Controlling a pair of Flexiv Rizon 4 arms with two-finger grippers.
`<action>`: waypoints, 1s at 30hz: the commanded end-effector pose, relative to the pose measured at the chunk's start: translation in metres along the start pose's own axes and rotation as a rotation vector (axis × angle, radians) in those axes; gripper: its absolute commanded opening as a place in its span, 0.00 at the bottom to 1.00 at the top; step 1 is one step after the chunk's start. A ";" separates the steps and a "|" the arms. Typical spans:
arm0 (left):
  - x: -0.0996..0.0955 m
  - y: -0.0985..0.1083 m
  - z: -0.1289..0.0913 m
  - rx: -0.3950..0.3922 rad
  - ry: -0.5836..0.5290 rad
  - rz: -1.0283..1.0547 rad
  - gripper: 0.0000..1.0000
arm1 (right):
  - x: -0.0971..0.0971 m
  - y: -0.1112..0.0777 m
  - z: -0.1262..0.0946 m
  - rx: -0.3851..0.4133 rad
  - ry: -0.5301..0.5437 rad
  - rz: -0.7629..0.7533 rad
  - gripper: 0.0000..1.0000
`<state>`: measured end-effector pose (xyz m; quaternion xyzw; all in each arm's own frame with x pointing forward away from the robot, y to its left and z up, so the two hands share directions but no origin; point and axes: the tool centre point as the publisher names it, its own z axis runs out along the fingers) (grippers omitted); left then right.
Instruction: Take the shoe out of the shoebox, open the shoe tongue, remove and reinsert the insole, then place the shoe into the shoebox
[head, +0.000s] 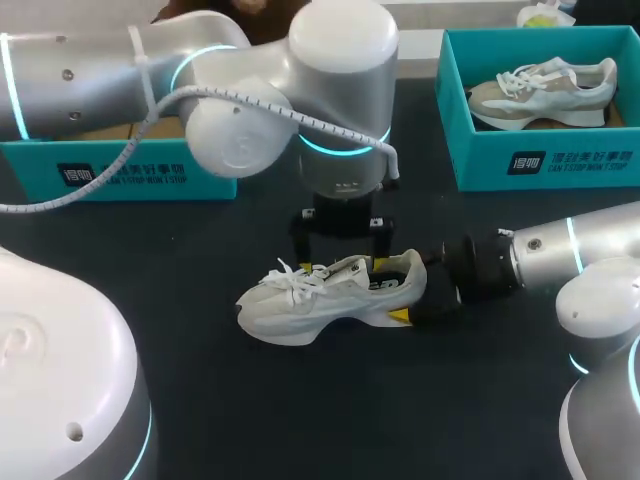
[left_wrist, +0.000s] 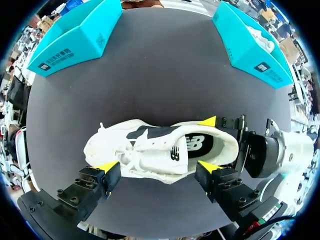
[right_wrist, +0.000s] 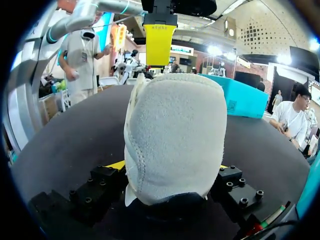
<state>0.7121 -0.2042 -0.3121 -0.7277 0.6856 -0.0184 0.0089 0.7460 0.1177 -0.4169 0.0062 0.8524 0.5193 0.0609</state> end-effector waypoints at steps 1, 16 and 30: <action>0.015 -0.002 0.015 -0.009 -0.038 0.001 1.00 | -0.003 -0.003 0.003 0.004 -0.002 0.000 0.00; 0.011 -0.002 0.040 -0.050 -0.143 -0.023 1.00 | -0.003 -0.003 0.003 0.004 -0.002 0.000 0.00; -0.030 0.008 0.030 -0.064 -0.247 -0.073 1.00 | -0.003 -0.003 0.003 0.004 -0.002 0.000 0.00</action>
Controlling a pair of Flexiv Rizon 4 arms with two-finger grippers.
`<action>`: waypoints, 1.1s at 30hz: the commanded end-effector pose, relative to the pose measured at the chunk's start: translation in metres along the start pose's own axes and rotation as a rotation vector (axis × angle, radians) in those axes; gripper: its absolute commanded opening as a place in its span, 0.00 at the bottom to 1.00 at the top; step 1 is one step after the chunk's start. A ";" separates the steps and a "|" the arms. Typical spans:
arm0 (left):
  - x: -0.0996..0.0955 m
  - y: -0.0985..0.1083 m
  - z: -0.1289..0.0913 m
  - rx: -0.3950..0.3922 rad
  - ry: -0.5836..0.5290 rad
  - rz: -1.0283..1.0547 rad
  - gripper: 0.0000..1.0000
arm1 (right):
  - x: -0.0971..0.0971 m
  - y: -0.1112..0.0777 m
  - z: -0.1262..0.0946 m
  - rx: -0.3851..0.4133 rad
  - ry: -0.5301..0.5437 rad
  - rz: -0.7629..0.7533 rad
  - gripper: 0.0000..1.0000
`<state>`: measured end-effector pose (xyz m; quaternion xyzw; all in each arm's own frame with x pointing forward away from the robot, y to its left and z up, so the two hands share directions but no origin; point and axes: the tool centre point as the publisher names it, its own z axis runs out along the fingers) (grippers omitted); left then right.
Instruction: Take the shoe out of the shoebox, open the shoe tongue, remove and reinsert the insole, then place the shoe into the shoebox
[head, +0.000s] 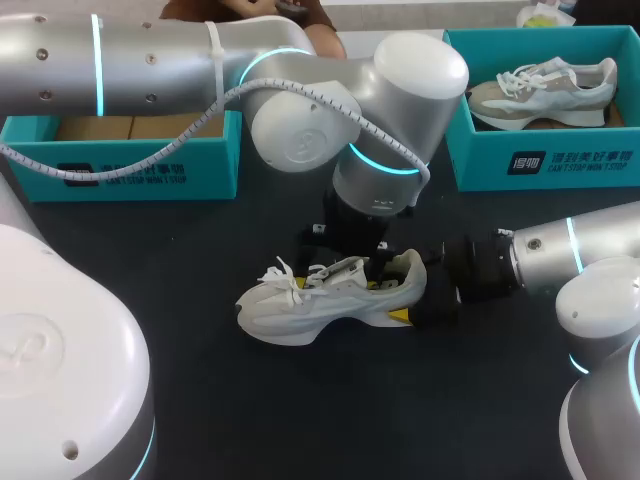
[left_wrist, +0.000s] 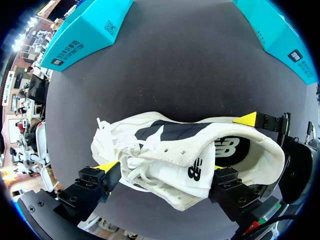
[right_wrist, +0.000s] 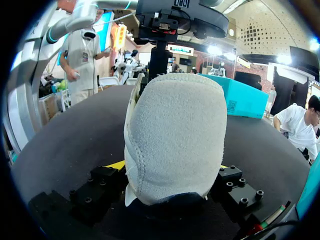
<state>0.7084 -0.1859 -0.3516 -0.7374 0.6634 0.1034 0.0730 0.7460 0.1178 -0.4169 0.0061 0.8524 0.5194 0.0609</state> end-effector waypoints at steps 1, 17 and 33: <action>-0.016 0.004 -0.007 0.001 0.026 -0.037 1.00 | -0.003 -0.003 0.003 0.004 -0.002 0.000 0.00; -0.049 0.019 -0.030 -0.026 0.126 -0.064 0.00 | -0.003 -0.003 0.003 0.004 -0.002 0.000 0.00; -0.091 0.019 -0.011 -0.061 0.221 -0.198 0.00 | -0.003 -0.003 0.003 0.004 -0.002 0.000 0.00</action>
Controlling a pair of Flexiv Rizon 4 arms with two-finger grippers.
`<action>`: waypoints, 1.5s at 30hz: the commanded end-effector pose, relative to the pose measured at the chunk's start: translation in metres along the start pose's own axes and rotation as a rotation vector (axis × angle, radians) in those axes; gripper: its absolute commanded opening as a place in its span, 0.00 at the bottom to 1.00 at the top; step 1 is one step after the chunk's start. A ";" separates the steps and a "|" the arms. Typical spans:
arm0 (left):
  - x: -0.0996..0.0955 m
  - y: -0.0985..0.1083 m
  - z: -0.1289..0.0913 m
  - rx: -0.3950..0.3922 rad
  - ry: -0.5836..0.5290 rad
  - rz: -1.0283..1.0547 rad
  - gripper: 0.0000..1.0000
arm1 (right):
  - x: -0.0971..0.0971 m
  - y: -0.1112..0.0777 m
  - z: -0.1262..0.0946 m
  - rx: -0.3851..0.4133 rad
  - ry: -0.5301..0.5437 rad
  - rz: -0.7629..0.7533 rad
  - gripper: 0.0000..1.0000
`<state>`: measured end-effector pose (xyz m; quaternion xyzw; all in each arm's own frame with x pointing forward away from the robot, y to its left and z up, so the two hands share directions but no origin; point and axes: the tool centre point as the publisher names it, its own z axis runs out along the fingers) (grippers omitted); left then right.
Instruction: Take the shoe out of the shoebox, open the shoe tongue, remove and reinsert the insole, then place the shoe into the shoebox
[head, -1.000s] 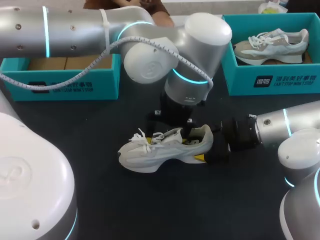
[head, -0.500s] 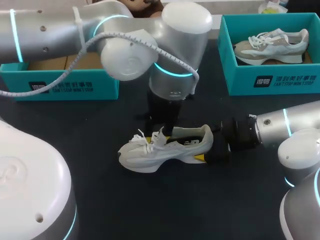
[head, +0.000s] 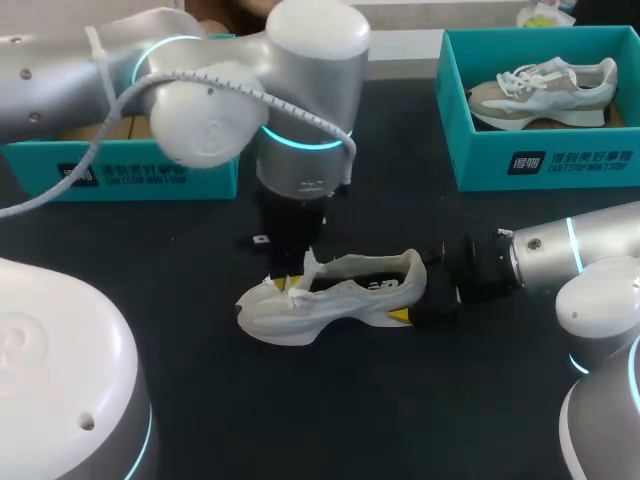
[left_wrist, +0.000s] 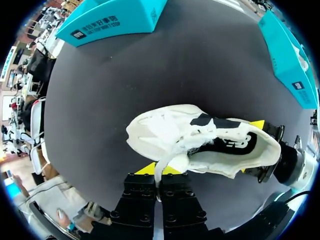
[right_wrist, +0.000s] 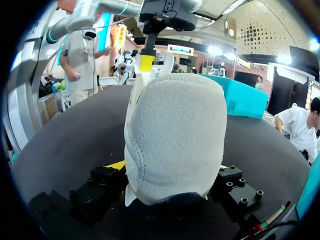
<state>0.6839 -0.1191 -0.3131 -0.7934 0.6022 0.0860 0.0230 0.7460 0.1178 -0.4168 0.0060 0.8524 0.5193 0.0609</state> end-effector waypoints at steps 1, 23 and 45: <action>-0.018 -0.003 0.011 0.001 0.122 -0.048 0.00 | -0.003 -0.003 0.003 0.004 -0.002 0.000 0.00; -0.042 -0.005 0.077 -0.127 0.101 -0.240 0.45 | -0.003 -0.003 0.003 0.004 -0.002 0.000 0.00; -0.045 -0.024 -0.009 -0.197 0.345 0.117 1.00 | -0.003 -0.003 0.003 0.004 -0.002 0.000 0.00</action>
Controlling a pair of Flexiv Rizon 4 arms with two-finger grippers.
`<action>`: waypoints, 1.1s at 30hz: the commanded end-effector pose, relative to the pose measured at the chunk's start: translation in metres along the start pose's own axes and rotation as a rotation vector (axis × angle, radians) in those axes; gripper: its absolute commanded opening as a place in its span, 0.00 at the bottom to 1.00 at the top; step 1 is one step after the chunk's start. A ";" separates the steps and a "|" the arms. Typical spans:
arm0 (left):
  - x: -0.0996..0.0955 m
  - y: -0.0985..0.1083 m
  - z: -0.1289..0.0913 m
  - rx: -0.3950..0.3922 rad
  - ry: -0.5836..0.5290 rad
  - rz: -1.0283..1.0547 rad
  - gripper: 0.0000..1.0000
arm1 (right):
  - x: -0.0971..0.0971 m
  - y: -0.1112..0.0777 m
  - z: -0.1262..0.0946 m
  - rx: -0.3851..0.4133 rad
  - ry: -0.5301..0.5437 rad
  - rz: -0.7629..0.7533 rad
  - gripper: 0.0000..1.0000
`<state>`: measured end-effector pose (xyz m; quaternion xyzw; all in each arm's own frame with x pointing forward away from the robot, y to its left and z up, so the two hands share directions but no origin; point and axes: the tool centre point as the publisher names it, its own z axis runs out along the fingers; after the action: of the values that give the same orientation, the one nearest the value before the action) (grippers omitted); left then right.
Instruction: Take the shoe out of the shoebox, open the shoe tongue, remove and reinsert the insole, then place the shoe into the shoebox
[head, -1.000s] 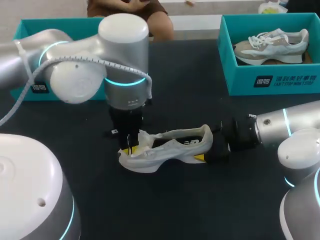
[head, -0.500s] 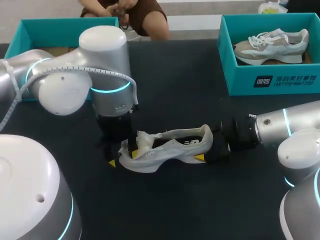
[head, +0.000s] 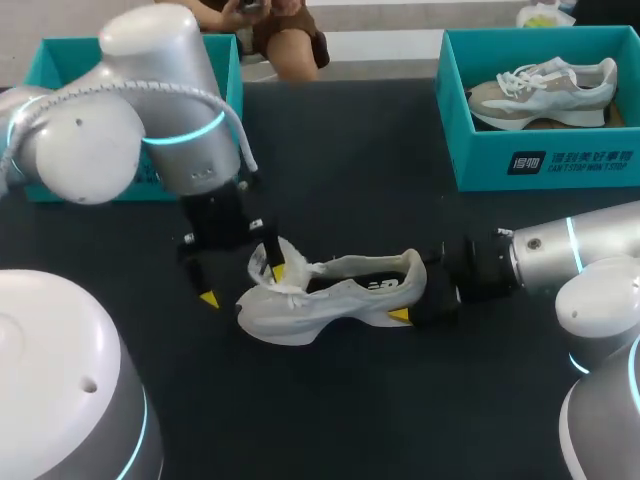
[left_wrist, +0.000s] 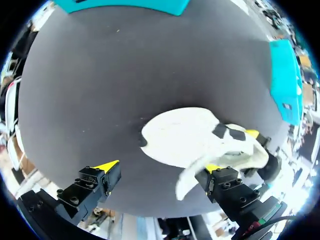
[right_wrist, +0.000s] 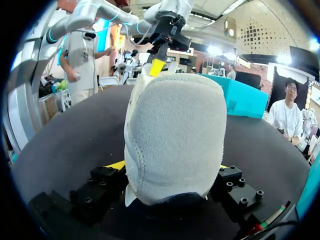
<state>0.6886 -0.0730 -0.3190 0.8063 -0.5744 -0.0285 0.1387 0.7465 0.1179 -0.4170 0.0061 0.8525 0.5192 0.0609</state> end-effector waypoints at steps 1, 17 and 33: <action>0.009 -0.004 -0.026 -0.026 0.031 0.189 1.00 | -0.003 -0.003 0.002 0.004 -0.002 0.000 0.00; 0.089 -0.012 -0.107 0.044 -0.157 1.080 1.00 | -0.003 -0.003 0.002 0.004 -0.002 0.000 0.00; 0.141 0.020 -0.145 0.046 -0.286 1.734 0.00 | -0.003 -0.003 0.002 0.004 -0.002 0.000 0.00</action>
<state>0.7465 -0.1756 -0.1633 0.3906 -0.9150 0.0207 0.0989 0.7465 0.1179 -0.4169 0.0060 0.8524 0.5192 0.0608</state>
